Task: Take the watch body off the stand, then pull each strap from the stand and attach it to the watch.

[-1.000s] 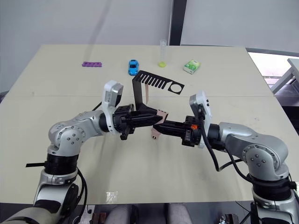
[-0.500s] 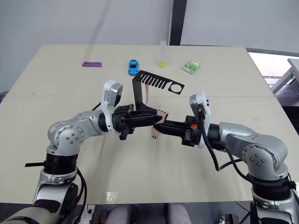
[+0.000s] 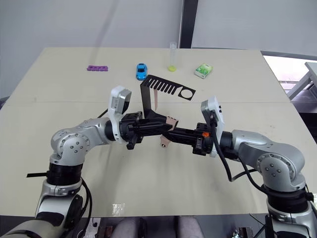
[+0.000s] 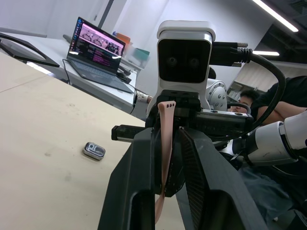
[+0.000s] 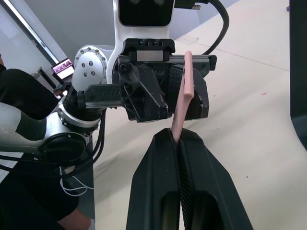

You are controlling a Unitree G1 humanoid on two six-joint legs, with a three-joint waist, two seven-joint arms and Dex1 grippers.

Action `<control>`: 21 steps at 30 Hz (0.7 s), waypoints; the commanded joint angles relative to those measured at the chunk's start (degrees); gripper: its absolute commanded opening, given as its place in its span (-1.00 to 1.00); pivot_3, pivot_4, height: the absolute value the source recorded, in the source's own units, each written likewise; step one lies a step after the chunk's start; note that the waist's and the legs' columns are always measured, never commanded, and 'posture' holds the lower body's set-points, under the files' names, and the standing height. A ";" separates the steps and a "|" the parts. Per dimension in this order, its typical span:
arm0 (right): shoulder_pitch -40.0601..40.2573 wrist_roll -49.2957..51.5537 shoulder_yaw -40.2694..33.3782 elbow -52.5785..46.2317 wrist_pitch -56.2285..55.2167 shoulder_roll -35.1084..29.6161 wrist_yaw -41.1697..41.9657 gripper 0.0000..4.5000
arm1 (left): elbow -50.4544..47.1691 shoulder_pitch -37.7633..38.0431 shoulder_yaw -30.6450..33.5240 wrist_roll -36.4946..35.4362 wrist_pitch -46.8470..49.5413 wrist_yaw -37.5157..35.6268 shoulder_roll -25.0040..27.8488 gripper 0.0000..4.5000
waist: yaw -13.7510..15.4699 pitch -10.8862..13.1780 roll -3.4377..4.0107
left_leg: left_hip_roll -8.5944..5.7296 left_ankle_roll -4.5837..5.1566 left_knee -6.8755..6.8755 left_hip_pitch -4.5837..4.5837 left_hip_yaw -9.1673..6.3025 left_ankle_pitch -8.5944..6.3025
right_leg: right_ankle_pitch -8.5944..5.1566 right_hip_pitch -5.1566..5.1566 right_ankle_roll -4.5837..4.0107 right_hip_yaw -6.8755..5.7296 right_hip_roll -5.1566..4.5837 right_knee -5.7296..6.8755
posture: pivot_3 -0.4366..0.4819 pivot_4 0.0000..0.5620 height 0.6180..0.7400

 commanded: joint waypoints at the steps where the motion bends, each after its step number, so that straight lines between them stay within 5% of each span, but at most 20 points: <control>1: -0.80 1.59 -1.05 -0.91 -0.74 0.20 -0.34 -1.00 | -1.82 -0.88 1.00 -2.52 -0.07 -0.35 -0.17 -1.00 | -0.02 0.00 0.00 | 0.00 0.00 0.00 0.00 0.00 0.00 | 0.00 0.00 0.00 0.00 0.00 0.00 | -0.05 -0.47 1.00; 21: -0.77 3.05 -1.98 -1.34 -0.84 -0.33 -1.22 -1.00 | -1.08 -0.94 -0.08 -2.78 0.27 -0.76 -0.52 -1.00 | 0.00 0.00 0.00 | 0.00 0.00 0.00 0.00 0.00 0.00 | 0.00 0.00 0.00 0.00 0.00 -0.03 | -0.05 -0.47 1.00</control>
